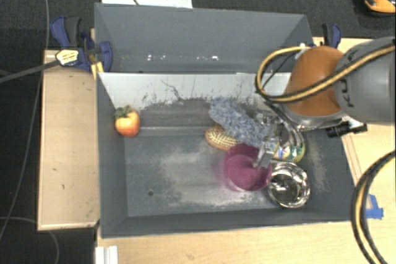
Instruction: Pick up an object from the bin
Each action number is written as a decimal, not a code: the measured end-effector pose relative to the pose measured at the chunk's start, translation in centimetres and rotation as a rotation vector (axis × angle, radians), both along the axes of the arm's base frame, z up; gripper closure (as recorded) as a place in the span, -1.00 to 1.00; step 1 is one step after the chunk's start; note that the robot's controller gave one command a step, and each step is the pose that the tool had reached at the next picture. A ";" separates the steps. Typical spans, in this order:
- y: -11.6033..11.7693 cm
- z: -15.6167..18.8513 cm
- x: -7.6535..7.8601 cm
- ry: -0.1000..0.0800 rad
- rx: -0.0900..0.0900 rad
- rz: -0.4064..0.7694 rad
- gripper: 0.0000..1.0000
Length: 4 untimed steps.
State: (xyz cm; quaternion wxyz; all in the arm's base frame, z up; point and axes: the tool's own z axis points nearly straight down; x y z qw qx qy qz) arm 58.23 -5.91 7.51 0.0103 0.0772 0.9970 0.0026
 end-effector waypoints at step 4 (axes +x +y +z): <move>2.9 6.2 0.7 -0.005 0.011 -0.033 1.00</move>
Offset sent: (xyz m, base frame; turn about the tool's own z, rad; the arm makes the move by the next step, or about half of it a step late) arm 0.0000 0.0000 0.0000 0.0000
